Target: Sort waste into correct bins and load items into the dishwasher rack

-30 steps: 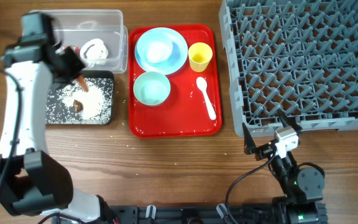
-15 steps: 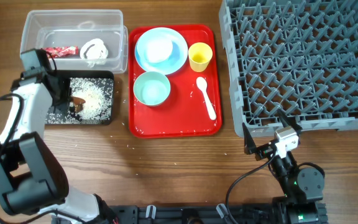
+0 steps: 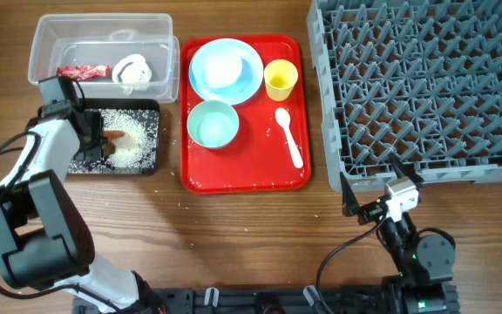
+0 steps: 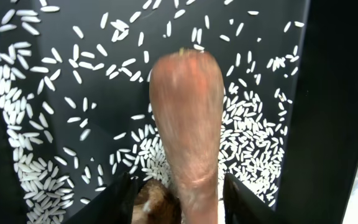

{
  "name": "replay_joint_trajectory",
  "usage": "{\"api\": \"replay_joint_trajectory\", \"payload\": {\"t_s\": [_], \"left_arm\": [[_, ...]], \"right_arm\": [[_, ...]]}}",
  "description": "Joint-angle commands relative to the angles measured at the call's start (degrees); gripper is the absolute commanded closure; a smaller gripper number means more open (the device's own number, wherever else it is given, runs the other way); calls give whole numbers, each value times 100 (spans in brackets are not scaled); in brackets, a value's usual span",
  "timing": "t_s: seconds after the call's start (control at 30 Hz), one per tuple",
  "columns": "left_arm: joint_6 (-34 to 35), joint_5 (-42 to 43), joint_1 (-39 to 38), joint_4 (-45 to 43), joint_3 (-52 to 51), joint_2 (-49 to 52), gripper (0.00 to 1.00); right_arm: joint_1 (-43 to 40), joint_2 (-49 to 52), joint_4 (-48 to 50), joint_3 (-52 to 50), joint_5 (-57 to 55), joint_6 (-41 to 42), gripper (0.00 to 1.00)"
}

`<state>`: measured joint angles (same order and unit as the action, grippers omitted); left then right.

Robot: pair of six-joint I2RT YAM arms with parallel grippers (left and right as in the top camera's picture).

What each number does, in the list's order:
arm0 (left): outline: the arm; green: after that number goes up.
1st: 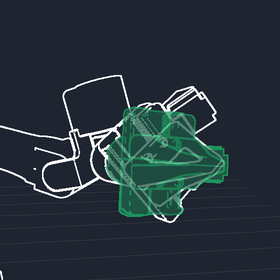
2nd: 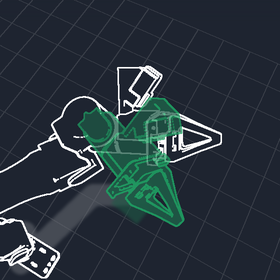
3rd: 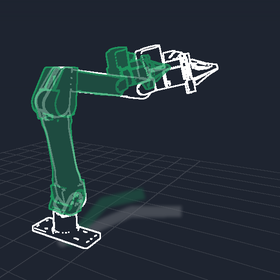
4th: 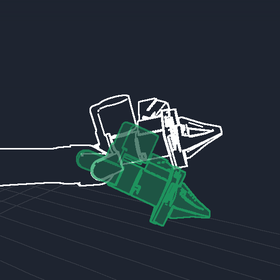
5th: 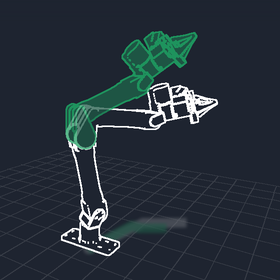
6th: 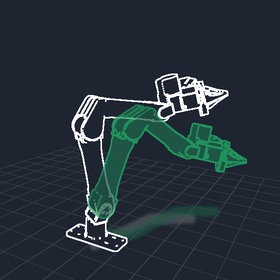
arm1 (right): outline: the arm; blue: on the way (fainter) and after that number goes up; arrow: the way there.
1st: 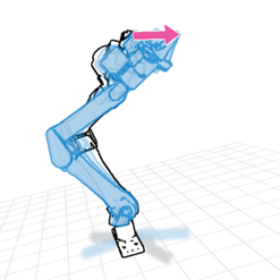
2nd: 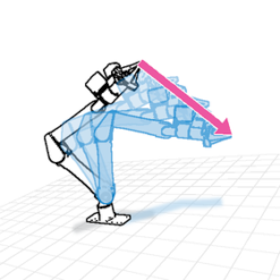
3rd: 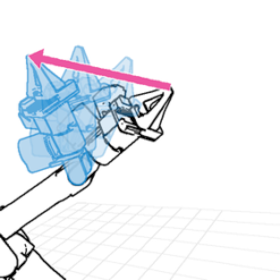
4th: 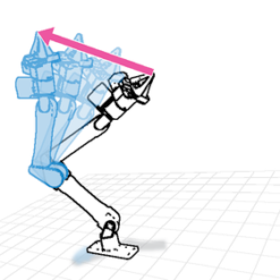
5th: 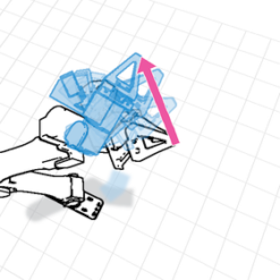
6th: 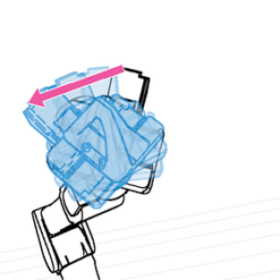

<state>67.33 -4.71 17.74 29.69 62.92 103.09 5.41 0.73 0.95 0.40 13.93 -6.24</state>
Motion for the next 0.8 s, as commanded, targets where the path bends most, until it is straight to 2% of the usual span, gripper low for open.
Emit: {"api": "replay_joint_trajectory", "payload": {"t_s": [0.0, 0.17, 0.27, 0.37, 0.43, 0.5, 0.6, 0.67, 0.77], "left_arm": [[-369, -109, 2, -15, -26, -94, 48], [-1088, 157, 0, 90, -24, -831, 41], [-1941, 645, 0, 236, -24, -1449, 35], [-3189, 1799, -37, 286, -24, -2002, 35], [-4048, 2601, -175, 317, -24, -2256, 29], [-4551, 3099, -398, 382, -24, -2417, 25], [-4933, 3235, -951, 516, -24, -2511, 21], [-5305, 3213, -1606, 573, -24, -2496, 18], [-5412, 2889, -2188, 468, -24, -2496, 13]], "right_arm": [[-28, -46, 31, -7, 79, 24, 0], [-28, -46, 31, -7, 79, 24, 0], [-28, -46, 31, -7, 79, 24, 0], [-28, -46, 31, -7, 79, 24, 1], [-28, -46, 31, -7, 79, 24, 0], [-28, -46, 31, -7, 79, 26, 0], [-28, -46, 31, -7, 79, 24, 0], [-28, -46, 31, -7, 79, 22, 0], [-28, -46, 31, -7, 79, 24, 0]]}}
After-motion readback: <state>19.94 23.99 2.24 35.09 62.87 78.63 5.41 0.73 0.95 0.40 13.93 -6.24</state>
